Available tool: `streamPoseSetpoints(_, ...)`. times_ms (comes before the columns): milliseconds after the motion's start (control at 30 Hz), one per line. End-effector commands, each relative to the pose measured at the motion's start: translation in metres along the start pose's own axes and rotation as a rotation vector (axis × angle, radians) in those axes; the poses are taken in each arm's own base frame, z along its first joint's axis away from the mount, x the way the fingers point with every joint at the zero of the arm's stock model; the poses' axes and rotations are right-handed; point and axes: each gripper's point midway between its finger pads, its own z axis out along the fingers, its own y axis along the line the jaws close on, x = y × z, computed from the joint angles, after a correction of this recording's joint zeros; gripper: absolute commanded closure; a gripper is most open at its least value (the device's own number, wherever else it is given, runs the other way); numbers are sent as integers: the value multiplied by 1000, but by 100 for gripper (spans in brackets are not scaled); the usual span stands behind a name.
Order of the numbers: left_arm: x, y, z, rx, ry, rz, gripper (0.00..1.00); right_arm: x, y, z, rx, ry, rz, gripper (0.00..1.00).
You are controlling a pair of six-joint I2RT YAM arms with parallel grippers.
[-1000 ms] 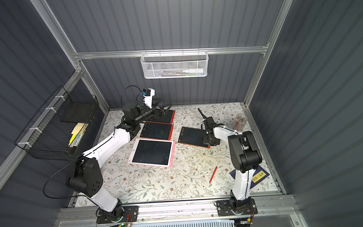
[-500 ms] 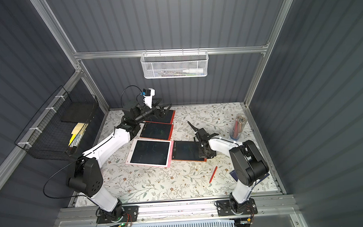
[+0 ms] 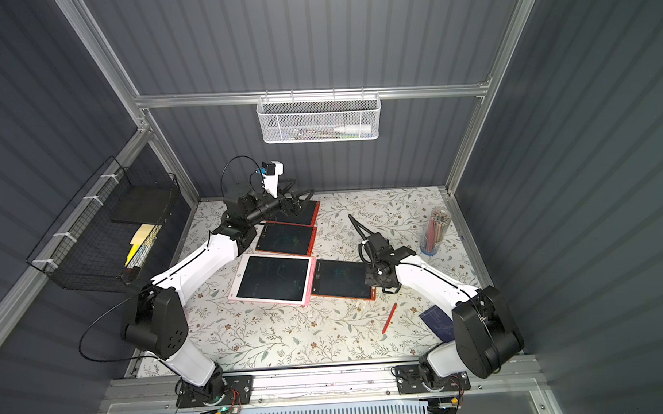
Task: Place the stylus back onto the writing tablet
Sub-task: Move the writing tablet to the center of the board, then pick up the stylus from the center of the board.
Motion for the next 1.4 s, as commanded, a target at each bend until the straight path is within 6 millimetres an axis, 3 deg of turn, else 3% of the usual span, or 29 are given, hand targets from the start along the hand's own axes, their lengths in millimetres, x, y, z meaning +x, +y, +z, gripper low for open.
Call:
streamPoseSetpoints(0,-6,-9,-2,40,-8,2,1,17,-30,0,87,42,99,75)
streamPoseSetpoints(200,-6,-14,-2,61,-5,0,1,35,-60,-6,176,60,191,73)
streamPoseSetpoints(433,-5,-21,-2,89,-1,-6,1,58,-76,1,206,113,243,73)
streamPoseSetpoints(1200,-2,-24,2,91,10,-9,1,81,-64,30,133,191,276,74)
streamPoseSetpoints(1367,0,-23,3,90,14,-12,1,82,-62,38,149,196,266,78)
